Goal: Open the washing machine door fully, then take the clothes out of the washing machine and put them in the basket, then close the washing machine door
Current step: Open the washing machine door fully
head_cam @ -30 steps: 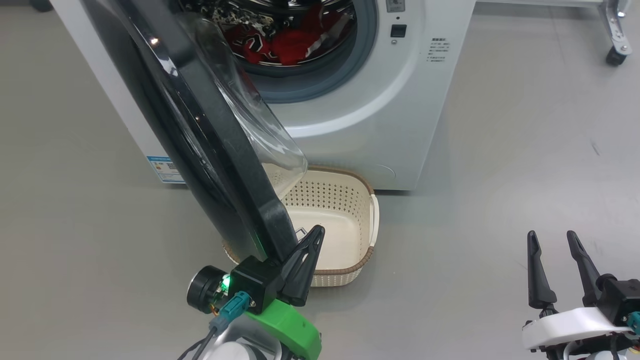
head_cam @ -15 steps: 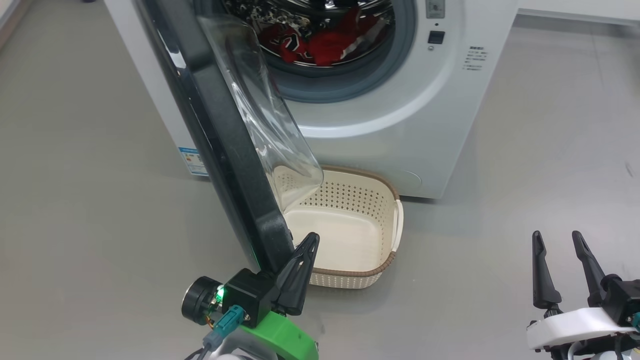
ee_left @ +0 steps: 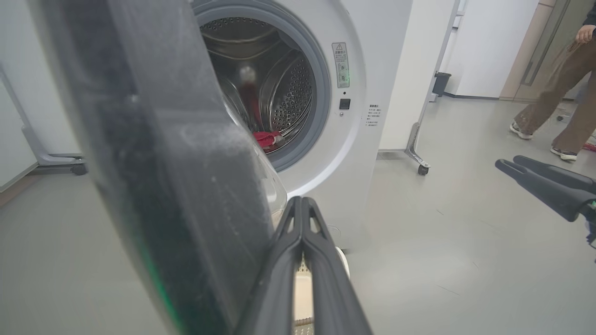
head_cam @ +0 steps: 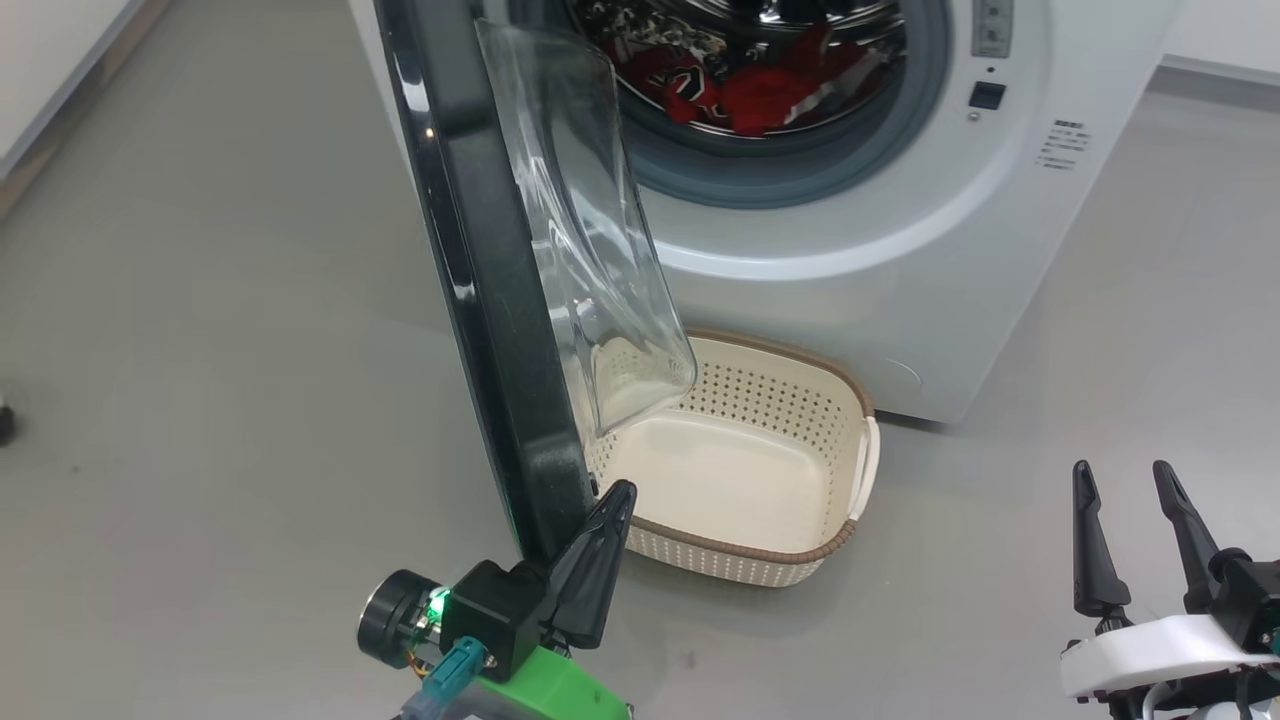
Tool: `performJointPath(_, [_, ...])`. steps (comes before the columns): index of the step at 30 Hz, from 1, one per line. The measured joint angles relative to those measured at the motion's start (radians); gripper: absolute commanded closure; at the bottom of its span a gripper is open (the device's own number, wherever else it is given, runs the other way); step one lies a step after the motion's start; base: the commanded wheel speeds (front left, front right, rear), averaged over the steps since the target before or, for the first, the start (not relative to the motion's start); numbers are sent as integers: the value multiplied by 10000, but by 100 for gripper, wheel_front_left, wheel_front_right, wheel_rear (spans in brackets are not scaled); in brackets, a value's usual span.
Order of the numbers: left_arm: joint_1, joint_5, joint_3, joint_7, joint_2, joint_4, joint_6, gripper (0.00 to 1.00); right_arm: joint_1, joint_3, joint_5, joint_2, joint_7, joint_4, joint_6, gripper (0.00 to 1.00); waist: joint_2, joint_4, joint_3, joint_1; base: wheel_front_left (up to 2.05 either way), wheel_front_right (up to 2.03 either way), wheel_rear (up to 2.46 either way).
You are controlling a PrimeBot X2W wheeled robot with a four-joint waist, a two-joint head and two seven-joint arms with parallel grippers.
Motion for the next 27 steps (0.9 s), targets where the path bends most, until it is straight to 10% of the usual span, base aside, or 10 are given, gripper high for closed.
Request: performJointPath(27, [903, 740, 3208, -518, 27, -234, 36, 100, -11, -10, -198, -10, 0, -2, 90, 0, 0, 1083, 141, 0, 0, 0, 0])
